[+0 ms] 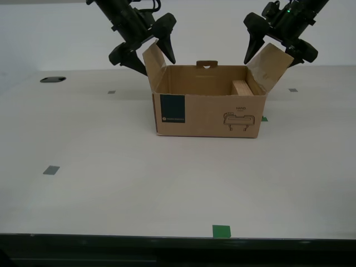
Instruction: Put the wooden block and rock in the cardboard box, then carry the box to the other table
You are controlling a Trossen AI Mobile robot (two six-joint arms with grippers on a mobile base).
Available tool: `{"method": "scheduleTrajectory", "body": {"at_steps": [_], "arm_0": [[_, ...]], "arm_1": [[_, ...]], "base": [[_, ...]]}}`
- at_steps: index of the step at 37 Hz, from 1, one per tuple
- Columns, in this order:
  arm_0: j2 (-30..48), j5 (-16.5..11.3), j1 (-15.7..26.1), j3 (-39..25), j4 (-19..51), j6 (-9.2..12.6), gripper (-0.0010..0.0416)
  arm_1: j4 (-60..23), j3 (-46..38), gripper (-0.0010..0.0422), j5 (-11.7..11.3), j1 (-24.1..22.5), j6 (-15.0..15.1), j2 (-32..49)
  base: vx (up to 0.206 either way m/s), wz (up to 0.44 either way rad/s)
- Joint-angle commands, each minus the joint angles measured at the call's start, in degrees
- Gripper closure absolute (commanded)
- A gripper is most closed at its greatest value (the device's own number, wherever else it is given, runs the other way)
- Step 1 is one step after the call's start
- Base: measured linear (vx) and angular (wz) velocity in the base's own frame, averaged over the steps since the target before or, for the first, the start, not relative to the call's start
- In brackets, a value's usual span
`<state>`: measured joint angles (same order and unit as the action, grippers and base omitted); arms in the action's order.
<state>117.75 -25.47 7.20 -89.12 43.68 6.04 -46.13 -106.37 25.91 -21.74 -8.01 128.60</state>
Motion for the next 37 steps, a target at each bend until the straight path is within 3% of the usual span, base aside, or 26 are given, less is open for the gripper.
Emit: {"method": "scheduleTrajectory", "body": {"at_steps": [1, 11, 16, 37], "arm_0": [[-0.02, 0.22, 0.35, -0.02, 0.00, -0.09, 0.0035], [-0.02, 0.22, 0.42, -0.02, 0.52, -0.22, 0.0071], [-0.02, 0.22, 0.46, -0.02, 0.50, -0.13, 0.0109], [-0.02, 0.20, 0.74, -0.02, 1.40, -0.02, 0.0331]], "arm_1": [[0.00, -0.02, 0.0014, 0.09, -0.07, 0.07, -0.02], [-0.02, -0.02, 0.0015, 0.04, -0.09, 0.07, -0.02], [-0.09, -0.02, 0.0037, 0.04, -0.11, 0.00, -0.02], [0.39, 0.44, 0.0295, -0.17, -0.11, -2.14, 0.00]], "base": [[0.000, 0.000], [0.000, 0.000], [0.000, 0.000], [0.000, 0.000]]}}
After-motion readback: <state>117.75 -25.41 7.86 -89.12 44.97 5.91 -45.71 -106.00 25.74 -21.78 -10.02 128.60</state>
